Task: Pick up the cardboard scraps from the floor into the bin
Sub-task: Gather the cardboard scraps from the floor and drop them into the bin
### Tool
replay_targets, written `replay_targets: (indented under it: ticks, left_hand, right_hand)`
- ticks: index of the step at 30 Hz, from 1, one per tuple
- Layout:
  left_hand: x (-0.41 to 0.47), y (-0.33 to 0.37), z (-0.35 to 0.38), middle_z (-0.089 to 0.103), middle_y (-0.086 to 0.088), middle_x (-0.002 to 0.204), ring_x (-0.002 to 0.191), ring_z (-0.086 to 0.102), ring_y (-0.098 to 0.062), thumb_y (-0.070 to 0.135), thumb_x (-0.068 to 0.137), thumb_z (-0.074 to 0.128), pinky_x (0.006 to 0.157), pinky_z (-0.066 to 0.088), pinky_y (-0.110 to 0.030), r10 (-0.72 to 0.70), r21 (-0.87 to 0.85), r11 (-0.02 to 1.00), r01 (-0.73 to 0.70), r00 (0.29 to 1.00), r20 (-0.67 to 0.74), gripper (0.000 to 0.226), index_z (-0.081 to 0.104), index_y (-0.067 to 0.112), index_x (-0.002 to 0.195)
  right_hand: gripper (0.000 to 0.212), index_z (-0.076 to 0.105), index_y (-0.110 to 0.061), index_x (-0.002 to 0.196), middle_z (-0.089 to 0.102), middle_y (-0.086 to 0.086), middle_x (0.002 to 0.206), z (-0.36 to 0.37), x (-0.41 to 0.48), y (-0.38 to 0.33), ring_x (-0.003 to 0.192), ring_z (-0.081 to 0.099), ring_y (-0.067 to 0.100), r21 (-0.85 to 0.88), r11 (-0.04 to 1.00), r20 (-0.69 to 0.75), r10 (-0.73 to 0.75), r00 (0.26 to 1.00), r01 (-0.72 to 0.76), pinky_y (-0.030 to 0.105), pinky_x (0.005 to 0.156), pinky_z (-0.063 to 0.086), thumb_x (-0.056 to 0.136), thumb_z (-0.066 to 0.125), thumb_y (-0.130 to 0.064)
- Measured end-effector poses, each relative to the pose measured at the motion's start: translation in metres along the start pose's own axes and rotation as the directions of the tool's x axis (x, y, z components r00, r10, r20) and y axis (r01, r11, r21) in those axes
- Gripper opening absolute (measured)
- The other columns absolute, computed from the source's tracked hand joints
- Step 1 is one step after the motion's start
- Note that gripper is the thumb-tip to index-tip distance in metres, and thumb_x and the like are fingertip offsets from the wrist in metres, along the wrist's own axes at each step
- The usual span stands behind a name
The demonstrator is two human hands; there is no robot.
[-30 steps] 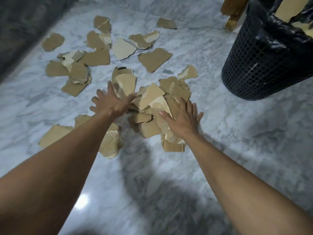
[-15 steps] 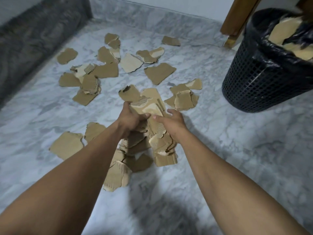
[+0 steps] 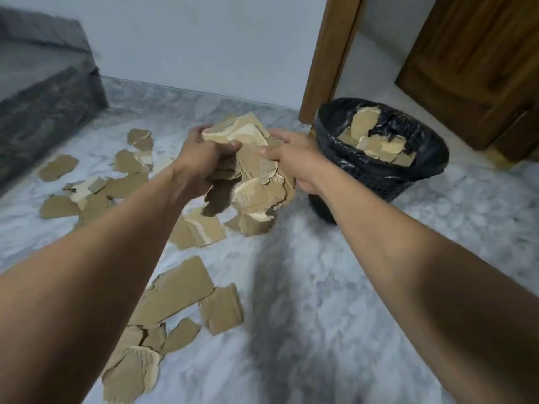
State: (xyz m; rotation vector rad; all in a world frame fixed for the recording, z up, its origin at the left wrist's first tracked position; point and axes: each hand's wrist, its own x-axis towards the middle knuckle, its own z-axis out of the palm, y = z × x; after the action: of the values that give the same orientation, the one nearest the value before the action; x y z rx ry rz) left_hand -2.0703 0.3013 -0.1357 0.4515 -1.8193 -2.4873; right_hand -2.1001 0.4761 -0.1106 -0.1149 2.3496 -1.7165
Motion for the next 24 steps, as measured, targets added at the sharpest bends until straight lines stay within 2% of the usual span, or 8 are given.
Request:
replay_targets:
  ticks: [3,6,9,13,17,20,21,24]
  left_hand:
    - [0.013,0.045,0.063,0.062,-0.009,0.093,0.051,0.062,-0.011,-0.008,0.09,0.066,0.04,0.047,-0.023,0.135,-0.026,0.991,-0.134,0.991,0.023,0.063,0.038,0.017,0.141]
    - [0.036,0.074,0.133,0.065,-0.012,0.119,0.094,0.071,-0.025,-0.008,0.085,0.07,0.07,0.063,-0.039,0.223,-0.048,0.974,-0.221,0.974,0.039,0.066,0.041,0.017,0.138]
    - [0.055,0.087,0.202,0.064,-0.012,0.119,0.1,0.071,-0.028,-0.008,0.085,0.07,0.08,0.063,-0.047,0.262,-0.036,0.965,-0.26,0.962,0.079,0.063,0.04,0.019,0.134]
    - [0.085,0.063,0.276,0.064,-0.011,0.12,0.097,0.07,-0.026,0.0,0.085,0.075,0.073,0.064,-0.041,0.213,0.11,0.968,-0.225,0.97,0.115,0.066,0.041,0.017,0.14]
    - [0.117,0.027,0.306,0.065,-0.011,0.121,0.1,0.069,-0.028,0.013,0.081,0.083,0.085,0.062,-0.043,0.07,0.349,0.931,-0.105,0.991,0.111,0.074,0.043,0.015,0.144]
    - [0.121,0.023,0.31,0.067,-0.005,0.105,0.085,0.069,-0.02,0.017,0.087,0.078,0.06,0.06,-0.026,0.035,0.431,0.899,-0.079,0.994,0.108,0.053,0.056,0.01,0.135]
    - [0.122,0.024,0.308,0.068,-0.005,0.1,0.081,0.068,-0.017,0.013,0.09,0.075,0.054,0.058,-0.022,0.055,0.424,0.902,-0.086,0.995,0.084,0.044,0.058,0.012,0.131]
    - [0.121,0.03,0.285,0.072,-0.005,0.108,0.099,0.071,-0.021,0.003,0.093,0.063,0.081,0.062,-0.031,0.161,0.337,0.928,-0.16,0.987,0.025,0.04,0.059,0.012,0.132]
  right_hand:
    - [0.049,0.061,-0.016,0.136,0.071,-0.002,0.098,-0.062,0.006,-0.055,0.088,0.073,0.015,-0.028,0.997,-0.059,-0.075,0.995,0.074,0.035,0.083,0.061,0.09,0.073,-0.004]
    - [0.046,0.064,-0.019,0.131,0.075,0.005,0.104,-0.126,0.016,-0.086,0.091,0.076,0.022,-0.02,0.994,-0.14,-0.112,0.984,0.11,0.044,0.081,0.063,0.089,0.071,-0.001]
    - [0.031,0.069,-0.027,0.106,0.078,0.006,0.101,-0.187,0.029,-0.094,0.089,0.077,0.021,-0.01,0.993,-0.21,-0.121,0.97,0.122,0.044,0.079,0.063,0.091,0.067,0.0]
    - [0.028,0.071,-0.03,0.087,0.078,0.003,0.099,-0.254,0.047,-0.069,0.09,0.076,0.021,-0.074,0.997,-0.304,-0.056,0.951,0.036,0.039,0.079,0.063,0.09,0.07,-0.002]
    - [0.035,0.071,-0.02,0.123,0.07,0.002,0.12,-0.285,0.069,-0.023,0.108,0.068,0.019,-0.11,0.991,-0.327,0.03,0.944,-0.07,0.037,0.099,0.055,0.092,0.065,-0.004]
    - [0.039,0.065,-0.014,0.13,0.068,0.006,0.114,-0.294,0.075,-0.006,0.095,0.064,0.018,-0.104,0.987,-0.355,0.079,0.932,-0.123,0.033,0.085,0.053,0.094,0.052,-0.007]
    - [0.039,0.065,-0.014,0.131,0.066,0.006,0.113,-0.294,0.072,-0.004,0.096,0.062,0.018,-0.123,0.984,-0.367,0.074,0.927,-0.127,0.034,0.089,0.05,0.095,0.05,-0.008]
    - [0.04,0.066,-0.014,0.131,0.064,0.009,0.123,-0.287,0.067,-0.004,0.109,0.059,0.023,-0.176,0.98,-0.395,0.015,0.919,-0.092,0.041,0.104,0.047,0.096,0.049,-0.008]
